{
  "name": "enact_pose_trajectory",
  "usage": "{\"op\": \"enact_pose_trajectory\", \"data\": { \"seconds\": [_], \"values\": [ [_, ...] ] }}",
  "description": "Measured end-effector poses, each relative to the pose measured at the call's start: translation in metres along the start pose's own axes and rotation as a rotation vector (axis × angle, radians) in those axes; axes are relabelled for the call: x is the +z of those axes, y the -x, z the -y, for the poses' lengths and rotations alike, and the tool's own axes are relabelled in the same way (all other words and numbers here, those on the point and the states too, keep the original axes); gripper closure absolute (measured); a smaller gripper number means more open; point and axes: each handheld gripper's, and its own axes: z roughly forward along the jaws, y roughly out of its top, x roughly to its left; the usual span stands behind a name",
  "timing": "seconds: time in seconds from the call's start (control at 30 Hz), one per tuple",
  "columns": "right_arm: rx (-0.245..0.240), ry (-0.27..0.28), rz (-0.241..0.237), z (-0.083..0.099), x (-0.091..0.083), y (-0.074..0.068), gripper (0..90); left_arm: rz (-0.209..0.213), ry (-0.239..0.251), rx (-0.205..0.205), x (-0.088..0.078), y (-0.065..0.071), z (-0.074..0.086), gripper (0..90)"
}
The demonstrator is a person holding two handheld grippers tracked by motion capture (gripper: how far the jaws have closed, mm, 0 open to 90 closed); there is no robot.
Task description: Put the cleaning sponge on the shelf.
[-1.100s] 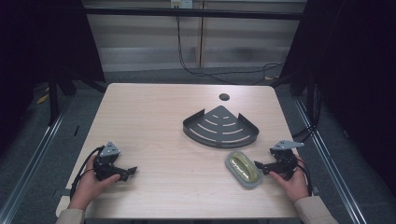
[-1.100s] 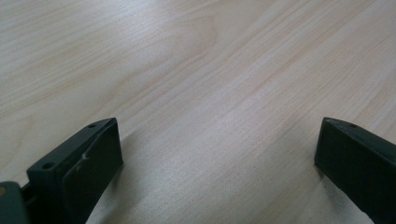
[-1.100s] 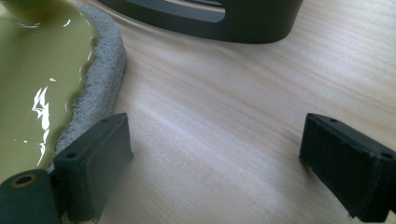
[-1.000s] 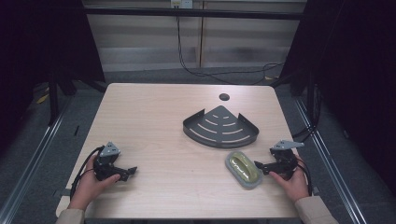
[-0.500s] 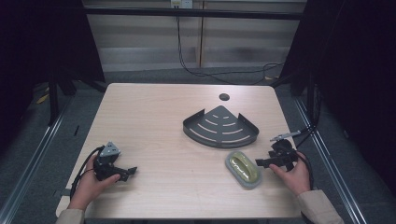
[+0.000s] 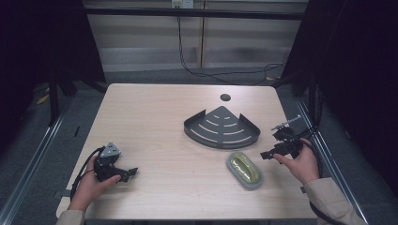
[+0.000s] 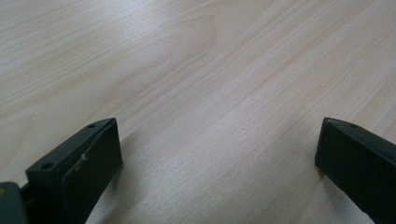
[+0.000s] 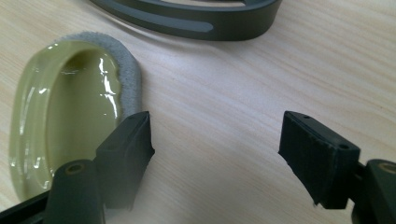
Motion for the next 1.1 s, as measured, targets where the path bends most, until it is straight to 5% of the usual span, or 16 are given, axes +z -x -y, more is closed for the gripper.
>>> {"op": "enact_pose_trajectory", "data": {
  "seconds": [1.1],
  "values": [
    [-0.156, -0.130, 0.014, -0.037, -0.013, -0.043, 27.9, -0.002, -0.001, 0.000, 0.000, 0.000, 0.000, 0.0]
  ]
}}
